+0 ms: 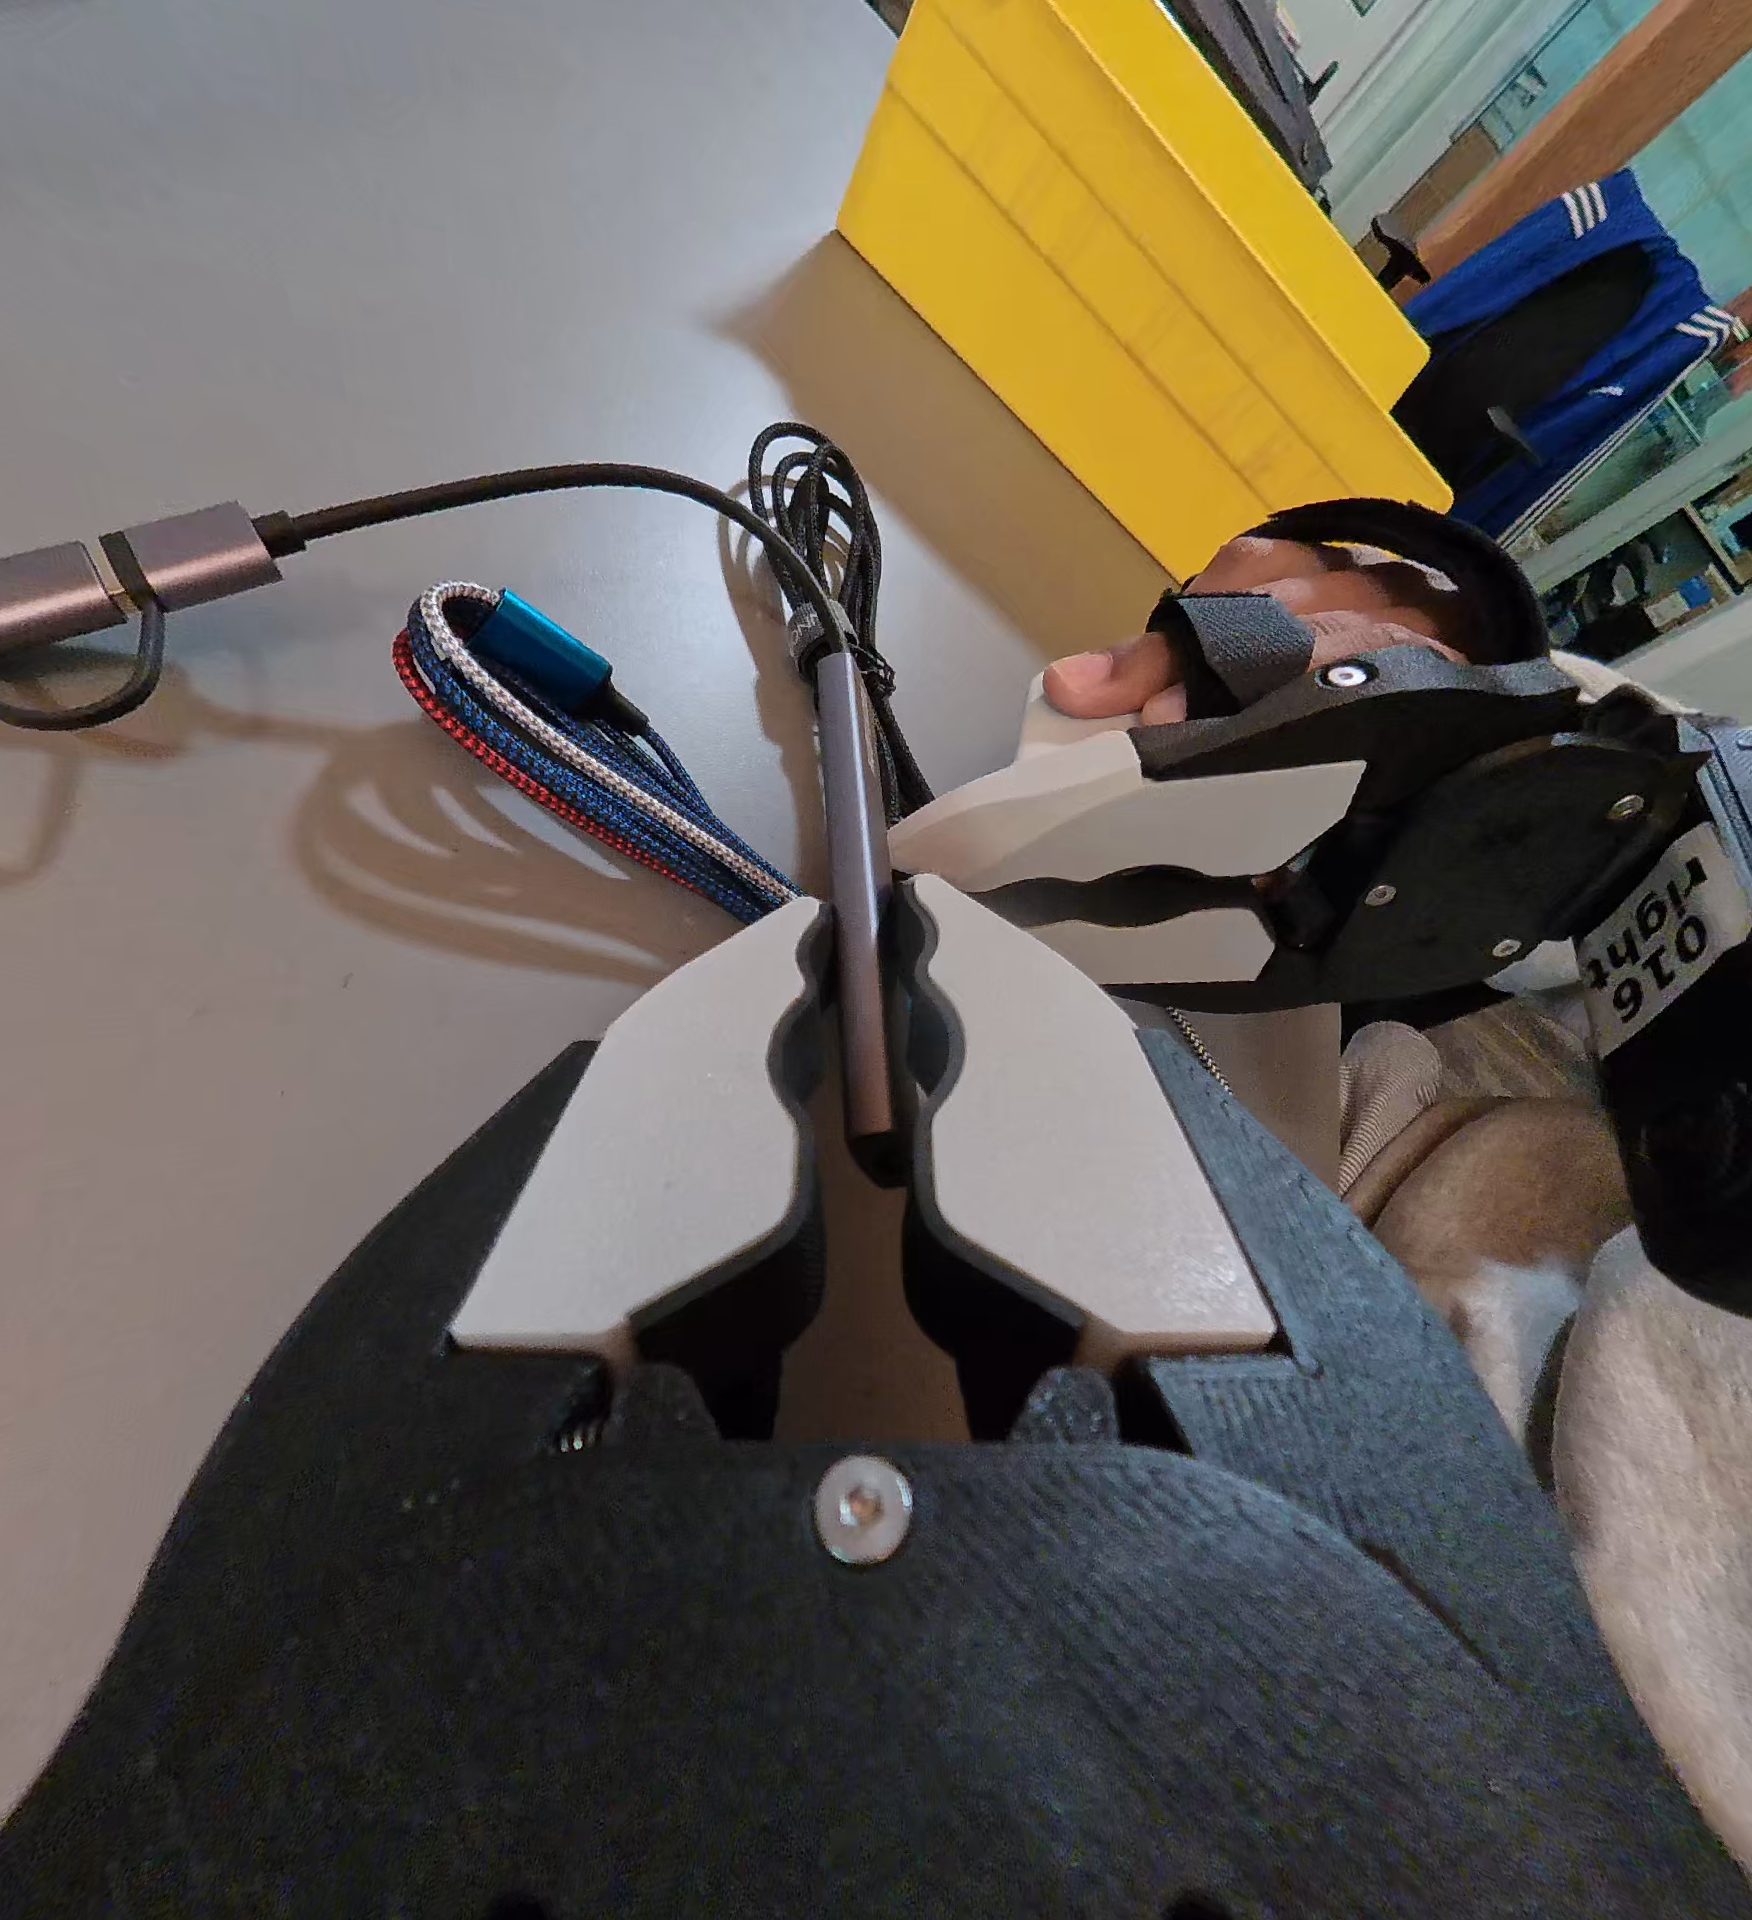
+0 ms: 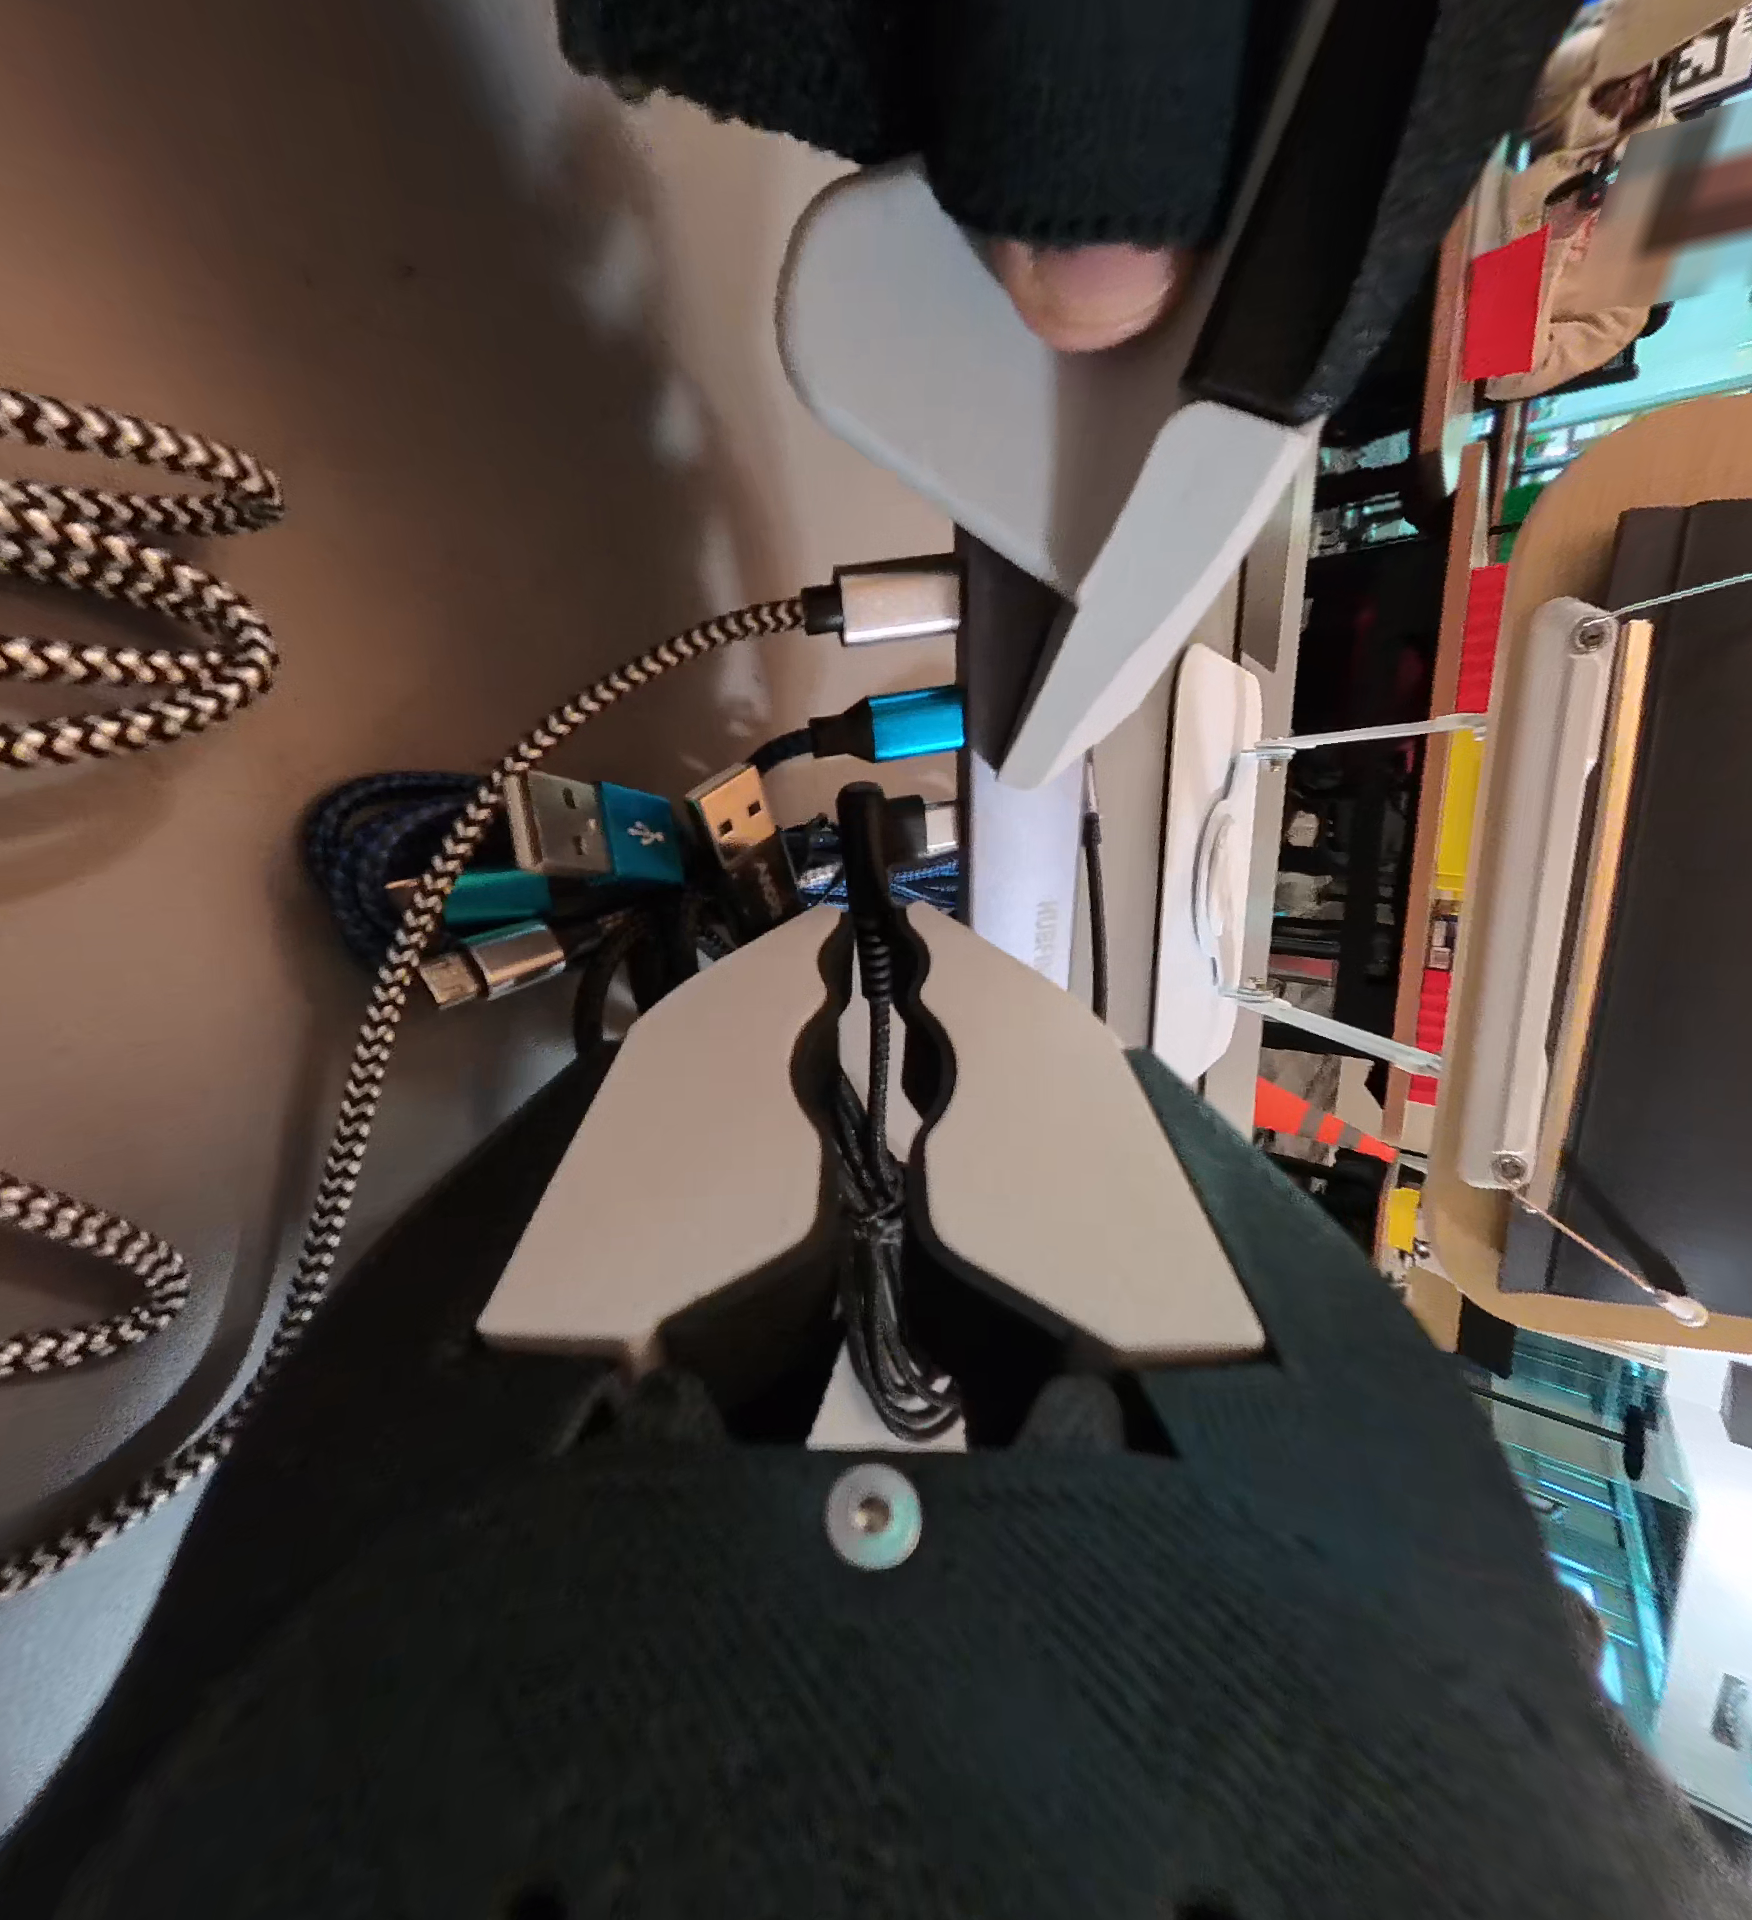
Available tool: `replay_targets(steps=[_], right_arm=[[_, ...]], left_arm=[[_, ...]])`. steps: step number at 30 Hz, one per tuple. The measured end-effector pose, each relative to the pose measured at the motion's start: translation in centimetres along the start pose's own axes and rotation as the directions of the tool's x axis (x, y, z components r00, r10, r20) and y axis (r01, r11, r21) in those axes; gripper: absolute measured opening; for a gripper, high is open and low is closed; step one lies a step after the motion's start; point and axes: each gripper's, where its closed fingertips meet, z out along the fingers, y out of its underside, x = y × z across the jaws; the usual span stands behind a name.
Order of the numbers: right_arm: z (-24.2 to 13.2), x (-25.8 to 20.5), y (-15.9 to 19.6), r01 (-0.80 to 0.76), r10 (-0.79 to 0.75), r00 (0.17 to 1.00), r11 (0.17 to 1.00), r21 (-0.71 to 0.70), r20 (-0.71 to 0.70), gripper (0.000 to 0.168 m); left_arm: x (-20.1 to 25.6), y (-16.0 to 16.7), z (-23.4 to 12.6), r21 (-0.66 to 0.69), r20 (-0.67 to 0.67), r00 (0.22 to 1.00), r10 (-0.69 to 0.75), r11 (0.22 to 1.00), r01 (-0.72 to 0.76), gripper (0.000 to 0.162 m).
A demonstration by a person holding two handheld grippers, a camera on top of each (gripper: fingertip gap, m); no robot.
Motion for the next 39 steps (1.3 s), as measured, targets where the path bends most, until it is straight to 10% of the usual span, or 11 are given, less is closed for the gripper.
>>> replay_targets(steps=[39], right_arm=[[-1.3,0.9,-0.8,-0.052,0.058,0.997,0.991,0.121,-0.049,0.035]], left_arm=[[0.7,0.4,0.7,-0.010,-0.039,0.999,0.025,1.000,-0.026,0.011]])
